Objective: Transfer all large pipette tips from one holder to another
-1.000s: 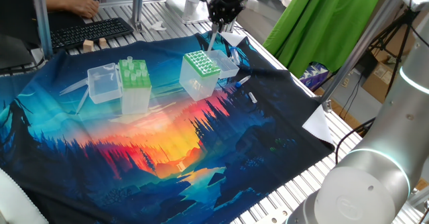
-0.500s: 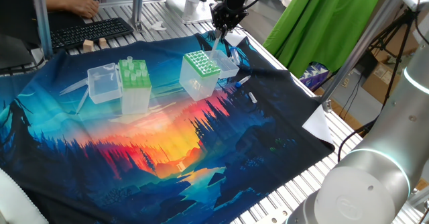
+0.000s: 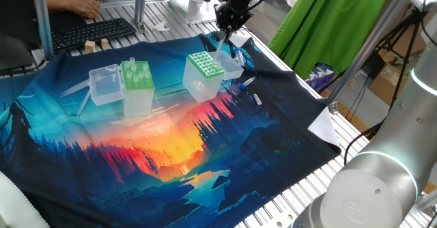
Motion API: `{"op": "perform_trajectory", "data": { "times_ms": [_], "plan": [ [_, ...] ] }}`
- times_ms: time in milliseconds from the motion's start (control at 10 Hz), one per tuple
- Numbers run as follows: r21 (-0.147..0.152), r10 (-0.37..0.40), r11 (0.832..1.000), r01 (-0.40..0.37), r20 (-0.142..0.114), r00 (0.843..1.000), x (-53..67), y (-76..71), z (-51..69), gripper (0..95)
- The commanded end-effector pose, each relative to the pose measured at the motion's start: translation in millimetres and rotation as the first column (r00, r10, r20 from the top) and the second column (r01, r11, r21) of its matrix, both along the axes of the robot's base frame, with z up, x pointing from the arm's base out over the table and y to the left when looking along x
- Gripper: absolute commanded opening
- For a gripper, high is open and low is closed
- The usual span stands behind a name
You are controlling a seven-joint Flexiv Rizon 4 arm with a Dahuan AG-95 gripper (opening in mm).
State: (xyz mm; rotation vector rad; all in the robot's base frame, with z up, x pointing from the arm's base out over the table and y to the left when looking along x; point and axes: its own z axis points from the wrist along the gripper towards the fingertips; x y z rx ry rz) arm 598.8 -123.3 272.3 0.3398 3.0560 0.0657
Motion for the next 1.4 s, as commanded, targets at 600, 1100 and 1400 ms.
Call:
{"op": "perform_trajectory", "data": {
  "times_ms": [600,1100,1400],
  "plan": [
    [-0.001,-0.004,1.0,0.004,0.001,1.0,0.9,1.4,-3.6,0.0],
    [0.0,-0.002,1.0,0.002,-0.012,1.0,-0.9,0.2,2.0,0.0],
    [-0.004,-0.004,1.0,0.004,-0.01,1.0,-1.5,-0.4,3.9,0.0]
  ]
}}
